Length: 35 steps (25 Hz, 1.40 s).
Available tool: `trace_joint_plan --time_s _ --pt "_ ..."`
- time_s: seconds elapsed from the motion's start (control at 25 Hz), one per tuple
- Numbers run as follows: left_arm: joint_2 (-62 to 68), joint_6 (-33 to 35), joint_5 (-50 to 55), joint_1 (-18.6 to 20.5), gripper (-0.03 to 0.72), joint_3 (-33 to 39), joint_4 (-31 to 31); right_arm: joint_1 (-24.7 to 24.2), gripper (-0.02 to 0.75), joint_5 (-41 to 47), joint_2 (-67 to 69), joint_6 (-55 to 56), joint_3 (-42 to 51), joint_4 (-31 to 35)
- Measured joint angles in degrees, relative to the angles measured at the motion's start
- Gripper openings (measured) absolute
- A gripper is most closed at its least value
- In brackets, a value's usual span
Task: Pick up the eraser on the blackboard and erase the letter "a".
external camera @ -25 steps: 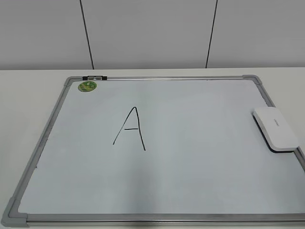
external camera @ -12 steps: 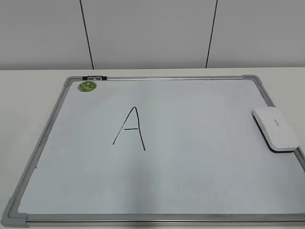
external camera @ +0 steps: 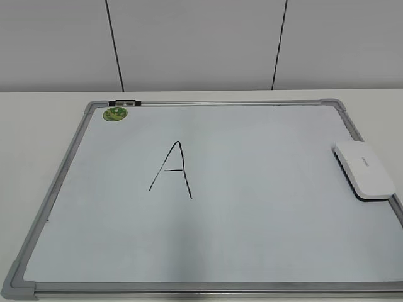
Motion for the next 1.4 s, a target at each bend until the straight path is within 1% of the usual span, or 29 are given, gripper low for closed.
trace_joint_plan --time_s 0.16,0.44,1.08,1.4 --pt "-2.7 -0.02 0.1 1.9 0.433 0.0 0.0 -2.43 0.555 0.11 -3.31 0.0 0.0 0.0" --pt "-6.4 -0.02 0.37 4.58 0.401 0.0 0.0 -2.54 0.555 0.2 -4.61 -0.09 0.0 0.0" --pt "-6.8 -0.02 0.58 4.81 0.337 0.0 0.0 -2.54 0.555 0.2 -4.61 -0.09 0.0 0.0" --pt "-6.8 -0.02 0.7 4.81 0.336 0.0 0.0 -2.54 0.555 0.2 -4.61 -0.09 0.0 0.11"
